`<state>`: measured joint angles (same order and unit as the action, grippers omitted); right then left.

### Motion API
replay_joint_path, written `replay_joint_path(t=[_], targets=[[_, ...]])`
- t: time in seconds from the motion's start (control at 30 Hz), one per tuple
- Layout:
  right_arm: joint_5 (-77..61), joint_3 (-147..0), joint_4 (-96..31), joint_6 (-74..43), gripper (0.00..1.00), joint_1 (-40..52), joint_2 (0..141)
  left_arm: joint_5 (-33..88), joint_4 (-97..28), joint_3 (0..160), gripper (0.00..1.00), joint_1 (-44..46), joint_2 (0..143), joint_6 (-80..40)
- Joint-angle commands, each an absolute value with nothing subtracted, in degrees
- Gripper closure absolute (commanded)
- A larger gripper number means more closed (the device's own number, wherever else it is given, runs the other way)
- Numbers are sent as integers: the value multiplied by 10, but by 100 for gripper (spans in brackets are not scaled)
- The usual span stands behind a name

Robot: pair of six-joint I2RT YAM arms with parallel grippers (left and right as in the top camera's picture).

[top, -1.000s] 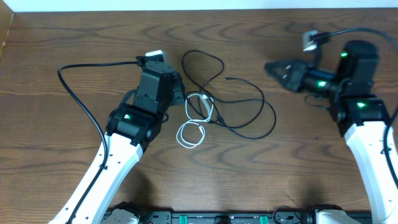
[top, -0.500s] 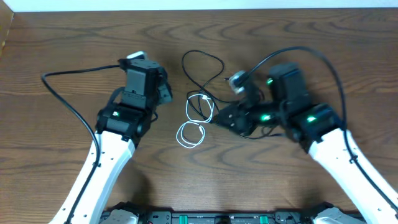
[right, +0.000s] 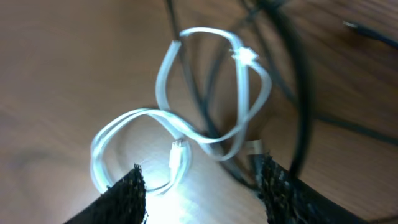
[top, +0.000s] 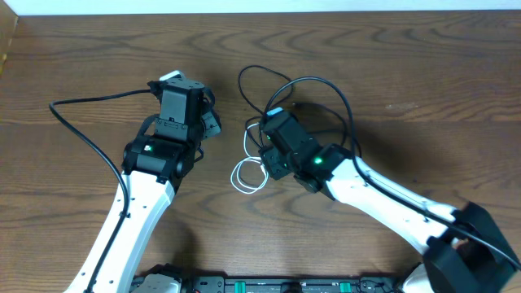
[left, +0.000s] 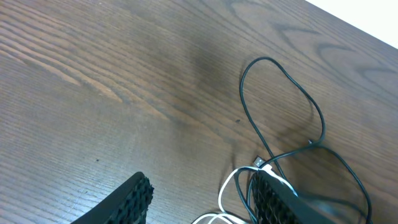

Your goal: Untangle cables

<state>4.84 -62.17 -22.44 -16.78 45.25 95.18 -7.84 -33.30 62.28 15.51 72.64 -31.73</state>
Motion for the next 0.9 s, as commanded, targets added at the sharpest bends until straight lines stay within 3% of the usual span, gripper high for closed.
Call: replay_joint_path(t=[0.0, 0.13, 0.27, 0.33, 0.37, 0.87], targets=[[155, -625, -199, -197, 30, 454, 981, -82, -338, 627, 47, 153, 718, -322], [138, -625, -184, -197, 28, 454, 1032, -82, -338, 627, 47, 153, 718, -322], [58, -625, -170, -197, 55, 454, 1074, -82, -338, 627, 47, 153, 718, -322], [34, -625, -162, -198, 79, 454, 1077, -82, -338, 627, 47, 153, 718, -322], [20, -626, -160, -206, 97, 453, 1073, -82, -339, 627, 47, 153, 718, -322], [-328, -642, -130, -201, 99, 302, 825, -76, -358, 627, 47, 153, 718, -327]])
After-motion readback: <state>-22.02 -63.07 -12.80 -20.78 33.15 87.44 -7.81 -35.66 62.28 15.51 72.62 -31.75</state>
